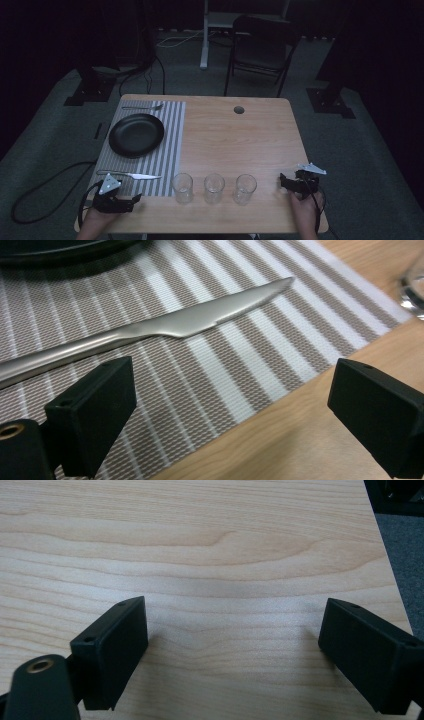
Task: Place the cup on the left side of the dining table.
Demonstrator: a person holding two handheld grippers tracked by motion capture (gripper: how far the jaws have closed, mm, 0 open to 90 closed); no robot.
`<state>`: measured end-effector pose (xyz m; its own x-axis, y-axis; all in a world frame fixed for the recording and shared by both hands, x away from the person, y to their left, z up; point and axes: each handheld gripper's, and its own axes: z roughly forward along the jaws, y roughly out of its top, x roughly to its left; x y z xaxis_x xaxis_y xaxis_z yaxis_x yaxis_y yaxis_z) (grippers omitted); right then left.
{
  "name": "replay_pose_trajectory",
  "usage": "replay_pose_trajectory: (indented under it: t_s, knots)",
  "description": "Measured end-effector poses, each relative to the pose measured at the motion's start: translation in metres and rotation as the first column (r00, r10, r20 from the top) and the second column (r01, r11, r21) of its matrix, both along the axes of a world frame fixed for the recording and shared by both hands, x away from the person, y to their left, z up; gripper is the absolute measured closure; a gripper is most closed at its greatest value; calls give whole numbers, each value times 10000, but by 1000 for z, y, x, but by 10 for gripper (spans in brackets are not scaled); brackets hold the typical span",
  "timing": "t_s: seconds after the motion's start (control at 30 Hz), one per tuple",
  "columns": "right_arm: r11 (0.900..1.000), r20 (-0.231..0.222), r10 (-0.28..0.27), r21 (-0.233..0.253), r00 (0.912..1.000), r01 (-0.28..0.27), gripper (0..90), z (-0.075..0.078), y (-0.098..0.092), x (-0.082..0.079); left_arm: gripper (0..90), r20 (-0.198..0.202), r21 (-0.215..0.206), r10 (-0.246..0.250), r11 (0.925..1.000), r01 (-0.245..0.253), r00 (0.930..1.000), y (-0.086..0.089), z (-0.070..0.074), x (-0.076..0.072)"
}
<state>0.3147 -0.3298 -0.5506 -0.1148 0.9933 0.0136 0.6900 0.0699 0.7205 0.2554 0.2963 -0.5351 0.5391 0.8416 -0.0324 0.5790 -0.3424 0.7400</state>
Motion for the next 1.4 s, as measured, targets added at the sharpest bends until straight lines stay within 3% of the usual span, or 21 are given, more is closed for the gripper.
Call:
replay_pose_trajectory:
  t_s: [0.2, 0.47, 0.63, 0.67, 0.73, 0.97, 1.03, 1.07, 1.23, 1.4]
  knots:
    - [10000, 0, 0, -1, 10000, 0, 119, 0, 0, 0, 58, 76, 46, -607, 9982, 606, 9981, -14, 3, -3]
    - [10000, -1, 3, -1, 10000, -3, 119, 0, 0, 0, 74, 249, -4, -1479, 9890, 1479, 9887, -38, 7, -6]
    - [10000, 0, 0, 0, 10000, 0, 119, 0, 0, 0, 74, 246, -102, -1737, 9847, 1740, 9845, -45, 8, -7]
    - [10000, 1, 2, -1, 10000, -2, 119, 0, 0, 0, 74, 265, -241, -2041, 9785, 2048, 9786, -53, 9, -7]
    - [10000, -1, 1, -2, 10000, -1, 119, 0, 0, 0, 74, 320, -241, -2098, 9773, 2106, 9772, -56, 9, -7]
    - [10000, 0, -1, -2, 10000, 1, 119, 0, 0, 0, 74, 393, -362, -2957, 9542, 2971, 9545, -78, 11, -8]
    - [10000, 1, 0, -3, 10000, 0, 119, 0, 0, 0, 75, 393, -362, -2957, 9542, 2971, 9545, -78, 11, -8]
    - [10000, 1, -1, -2, 10000, 1, 119, 0, 0, 0, 74, 443, -431, -3136, 9480, 3154, 9485, -85, 10, -7]
    - [10000, 0, 1, -2, 10000, -1, 119, 0, 0, 0, 75, 398, -577, -3334, 9403, 3353, 9419, -93, 9, -4]
    - [10000, 0, -2, -2, 10000, 2, 119, 0, 0, 0, 131, 784, -713, -3430, 9346, 3485, 9360, -101, 11, -4]
